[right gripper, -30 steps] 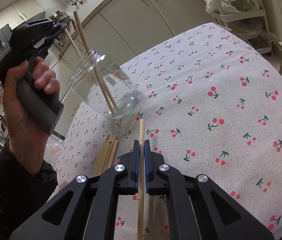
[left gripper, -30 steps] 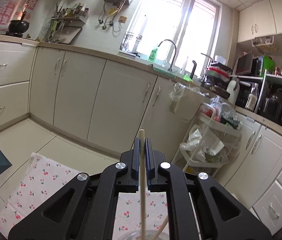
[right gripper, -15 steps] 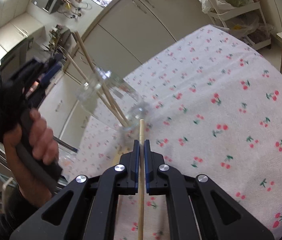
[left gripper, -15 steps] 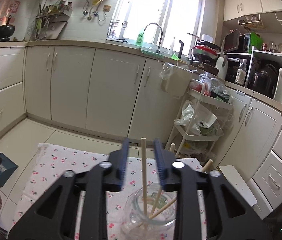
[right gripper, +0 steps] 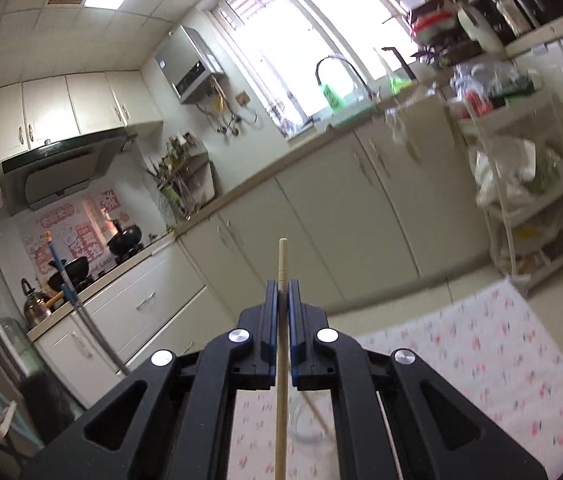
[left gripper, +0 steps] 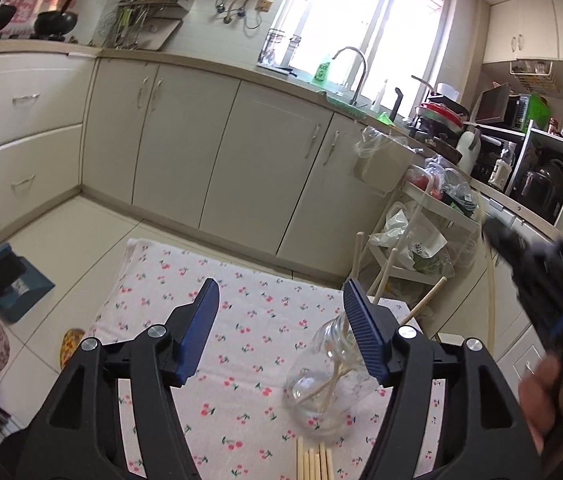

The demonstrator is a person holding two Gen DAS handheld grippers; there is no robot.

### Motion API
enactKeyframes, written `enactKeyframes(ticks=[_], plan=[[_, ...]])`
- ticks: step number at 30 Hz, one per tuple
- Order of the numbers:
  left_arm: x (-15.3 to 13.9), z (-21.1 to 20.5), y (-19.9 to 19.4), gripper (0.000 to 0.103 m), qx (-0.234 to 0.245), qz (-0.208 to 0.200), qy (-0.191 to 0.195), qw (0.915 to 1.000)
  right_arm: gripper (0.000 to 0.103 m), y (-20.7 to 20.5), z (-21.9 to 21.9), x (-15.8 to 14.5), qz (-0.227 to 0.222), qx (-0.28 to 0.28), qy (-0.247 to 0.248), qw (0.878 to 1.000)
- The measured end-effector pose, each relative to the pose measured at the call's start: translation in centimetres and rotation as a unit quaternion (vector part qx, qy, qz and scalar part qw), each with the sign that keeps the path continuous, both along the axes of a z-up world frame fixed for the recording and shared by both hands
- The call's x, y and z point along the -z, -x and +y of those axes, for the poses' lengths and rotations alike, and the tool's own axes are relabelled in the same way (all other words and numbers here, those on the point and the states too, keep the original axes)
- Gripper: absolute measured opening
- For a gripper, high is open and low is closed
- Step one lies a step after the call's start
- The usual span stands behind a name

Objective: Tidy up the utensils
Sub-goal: 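Carry the right gripper's stick over the jar and open to drop it in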

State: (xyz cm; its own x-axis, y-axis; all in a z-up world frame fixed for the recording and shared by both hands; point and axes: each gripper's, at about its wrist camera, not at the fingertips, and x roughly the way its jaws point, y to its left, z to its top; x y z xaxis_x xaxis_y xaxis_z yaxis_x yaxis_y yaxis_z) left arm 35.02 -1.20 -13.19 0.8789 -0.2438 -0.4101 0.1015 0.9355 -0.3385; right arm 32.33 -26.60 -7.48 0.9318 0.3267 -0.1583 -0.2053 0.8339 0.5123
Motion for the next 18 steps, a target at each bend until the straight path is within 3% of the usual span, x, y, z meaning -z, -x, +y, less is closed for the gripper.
enactKeyframes(ticks=[8,18], plan=[[1.6,1.0,0.7,0.066,-0.011,0.025,0.012,0.9995,0.006,-5.4,1.7,0.5,-0.031,0.089,0.031,0.995],[3.1,2.1,0.0,0.069,-0.029,0.050,0.015,0.9982,0.006,-7.3,3.9,3.1,-0.009,0.106,0.098,0.990]])
